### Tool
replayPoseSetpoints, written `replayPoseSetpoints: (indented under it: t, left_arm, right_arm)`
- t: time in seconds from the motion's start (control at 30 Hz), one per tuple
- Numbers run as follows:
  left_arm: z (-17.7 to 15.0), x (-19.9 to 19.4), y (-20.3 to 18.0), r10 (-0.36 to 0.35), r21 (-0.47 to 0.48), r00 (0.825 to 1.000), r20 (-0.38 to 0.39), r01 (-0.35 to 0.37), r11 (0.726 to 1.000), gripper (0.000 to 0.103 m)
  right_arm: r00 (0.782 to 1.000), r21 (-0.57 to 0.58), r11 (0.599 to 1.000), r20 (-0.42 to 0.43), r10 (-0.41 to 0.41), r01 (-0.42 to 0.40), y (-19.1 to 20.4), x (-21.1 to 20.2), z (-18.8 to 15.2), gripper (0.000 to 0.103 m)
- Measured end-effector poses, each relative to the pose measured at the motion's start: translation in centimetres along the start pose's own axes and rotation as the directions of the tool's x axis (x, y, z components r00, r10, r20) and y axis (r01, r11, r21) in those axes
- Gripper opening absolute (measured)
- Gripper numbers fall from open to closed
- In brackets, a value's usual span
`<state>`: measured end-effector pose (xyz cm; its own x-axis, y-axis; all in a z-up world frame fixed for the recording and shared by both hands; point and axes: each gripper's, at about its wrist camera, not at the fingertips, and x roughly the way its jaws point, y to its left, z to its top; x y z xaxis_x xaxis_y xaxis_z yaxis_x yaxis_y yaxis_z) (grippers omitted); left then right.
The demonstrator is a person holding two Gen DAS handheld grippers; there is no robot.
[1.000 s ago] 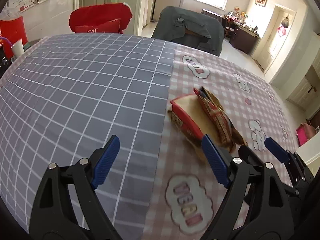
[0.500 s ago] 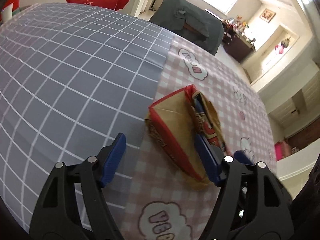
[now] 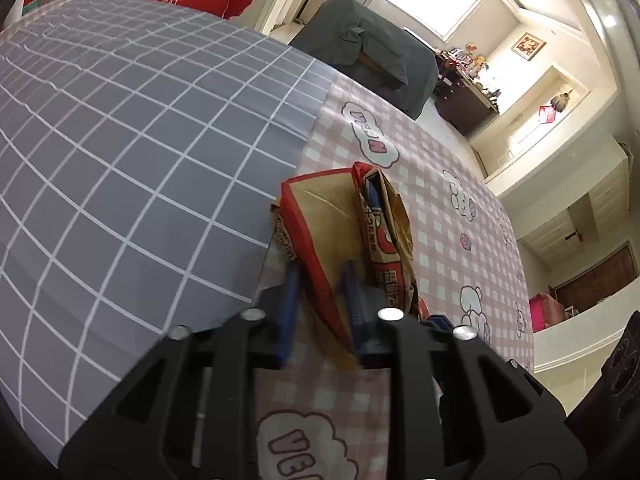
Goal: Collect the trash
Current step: 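Close the left gripper on the brown-red paper bag while the right gripper pinches it too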
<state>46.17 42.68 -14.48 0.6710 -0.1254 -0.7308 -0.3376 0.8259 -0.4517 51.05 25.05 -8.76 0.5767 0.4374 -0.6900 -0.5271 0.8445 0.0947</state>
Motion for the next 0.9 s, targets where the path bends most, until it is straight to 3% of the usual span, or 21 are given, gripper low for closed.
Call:
replayPoseSetpoints:
  t: [0.27, 0.33, 0.37, 0.43, 0.47, 0.57, 0.73, 0.77, 0.8, 0.9]
  left_arm:
    - [-0.4, -1.5, -0.2, 0.008, 0.017, 1.0, 0.003, -0.008, 1.0, 0.01]
    - [-0.6, -1.8, -0.1, 0.009, 0.022, 1.0, 0.005, -0.009, 1.0, 0.01]
    - [-0.6, -1.9, -0.1, 0.009, 0.022, 1.0, 0.005, -0.009, 1.0, 0.01]
    - [-0.4, -1.7, 0.2, 0.016, 0.023, 1.0, -0.007, -0.016, 1.0, 0.01]
    - [-0.2, -1.7, 0.4, 0.016, 0.022, 1.0, -0.012, -0.015, 1.0, 0.01]
    - [0.0, -1.7, 0.8, 0.022, 0.025, 1.0, -0.019, -0.021, 0.999, 0.01]
    - [-0.1, -1.5, 1.1, 0.038, 0.046, 0.999, -0.022, -0.037, 0.998, 0.01]
    - [-0.2, -1.5, 1.1, 0.04, 0.048, 0.999, -0.022, -0.039, 0.998, 0.01]
    - [-0.1, -1.4, 1.2, 0.036, 0.046, 0.999, -0.024, -0.035, 0.998, 0.01]
    - [-0.4, -1.7, 1.3, 0.036, 0.051, 0.999, -0.023, -0.035, 0.998, 0.01]
  right_arm:
    - [0.999, -0.004, 1.0, -0.024, 0.026, -0.026, 0.6, -1.0, -0.7, 0.002]
    - [1.0, -0.005, 1.0, -0.005, -0.003, 0.003, 0.7, -1.6, -1.0, 0.006]
    - [1.0, -0.001, 1.0, -0.014, -0.003, 0.003, 0.6, -1.5, -1.2, 0.009]
    - [0.999, -0.024, 0.999, -0.024, -0.043, 0.043, 0.7, -1.3, -1.4, 0.039]
    - [0.997, -0.05, 0.996, -0.022, -0.076, 0.075, 0.9, -1.2, -1.5, 0.041]
    - [0.998, -0.062, 0.996, -0.021, -0.058, 0.057, 1.1, -1.0, -1.7, 0.041]
    - [0.995, -0.117, 0.989, -0.028, -0.096, 0.092, 2.1, 0.1, -1.2, 0.04]
    - [0.995, -0.123, 0.988, -0.029, -0.098, 0.094, 2.1, 0.2, -1.2, 0.037]
    - [0.996, -0.118, 0.99, -0.033, -0.084, 0.08, 2.1, 0.3, -1.1, 0.019]
    - [0.997, -0.102, 0.993, -0.031, -0.071, 0.068, 1.9, 0.2, -1.1, 0.011]
